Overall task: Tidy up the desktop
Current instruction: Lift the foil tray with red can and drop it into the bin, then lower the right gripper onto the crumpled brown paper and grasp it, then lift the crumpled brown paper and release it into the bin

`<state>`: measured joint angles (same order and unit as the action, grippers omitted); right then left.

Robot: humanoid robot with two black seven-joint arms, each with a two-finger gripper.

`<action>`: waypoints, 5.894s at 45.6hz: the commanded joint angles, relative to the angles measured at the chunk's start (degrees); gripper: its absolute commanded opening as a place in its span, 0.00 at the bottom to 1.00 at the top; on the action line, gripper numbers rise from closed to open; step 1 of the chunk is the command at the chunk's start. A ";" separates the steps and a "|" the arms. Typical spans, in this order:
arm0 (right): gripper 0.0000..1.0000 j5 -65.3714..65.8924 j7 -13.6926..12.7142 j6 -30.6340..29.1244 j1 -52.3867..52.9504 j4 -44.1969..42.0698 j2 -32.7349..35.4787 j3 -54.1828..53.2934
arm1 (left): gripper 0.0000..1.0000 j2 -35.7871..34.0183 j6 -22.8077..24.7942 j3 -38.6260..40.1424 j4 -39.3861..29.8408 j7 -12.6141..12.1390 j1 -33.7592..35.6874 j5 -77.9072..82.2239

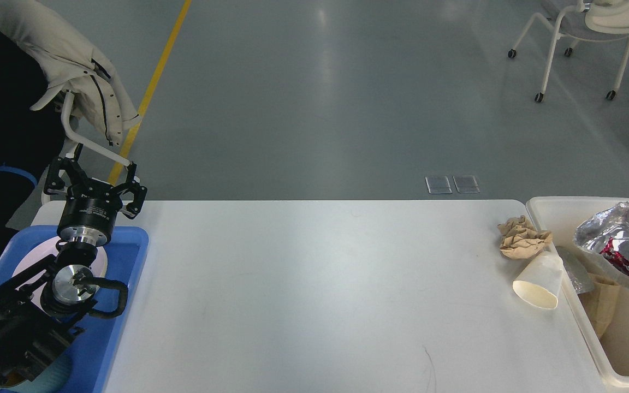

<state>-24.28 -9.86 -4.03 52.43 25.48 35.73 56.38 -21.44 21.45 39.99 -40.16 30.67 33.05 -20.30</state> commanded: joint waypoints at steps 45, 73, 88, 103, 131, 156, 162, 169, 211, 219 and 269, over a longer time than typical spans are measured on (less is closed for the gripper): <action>1.00 24.36 10.83 -15.57 44.75 34.52 -1.98 0.75 | 0.97 -0.01 0.00 0.00 0.00 0.00 0.00 0.00; 1.00 28.76 9.87 -23.85 67.46 69.80 -5.67 1.01 | 0.97 -0.01 0.00 0.00 0.00 0.00 0.00 0.00; 1.00 28.32 9.60 -8.02 31.43 25.96 -9.18 3.04 | 0.97 -0.01 0.00 0.00 0.00 0.00 0.00 0.00; 1.00 28.14 9.51 1.21 16.39 15.39 -11.11 -5.57 | 0.97 -0.01 0.00 0.00 0.00 0.00 0.00 0.00; 0.86 21.99 3.98 4.82 5.93 0.80 -21.22 -8.21 | 0.97 -0.01 0.00 0.00 0.00 0.00 0.00 0.00; 0.30 21.82 1.60 7.45 3.99 -1.84 -21.49 -8.30 | 0.97 -0.01 0.00 0.00 0.00 0.00 0.00 0.00; 0.00 21.82 1.43 8.16 3.55 -1.84 -21.75 -8.30 | 0.97 0.08 0.00 0.00 0.00 0.00 0.00 0.00; 0.00 21.90 0.81 8.69 3.38 -1.75 -21.75 -8.30 | 0.97 -0.01 0.00 0.00 0.00 0.00 0.00 0.00; 0.00 39.48 14.52 -23.38 55.65 53.69 -5.05 -1.53 | 0.97 -0.01 0.00 0.00 0.00 0.00 0.00 0.00; 0.00 39.57 15.05 -33.32 69.02 67.66 -5.40 -1.44 | 0.97 -0.01 0.00 0.00 0.00 0.00 0.00 0.00; 0.00 20.15 12.24 7.98 -4.44 -8.96 -10.23 12.27 | 0.97 0.08 0.00 0.00 0.00 0.00 0.00 0.00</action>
<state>1.86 3.07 1.50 53.03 19.77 27.64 71.06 -21.44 21.45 39.99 -40.17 30.67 33.06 -20.30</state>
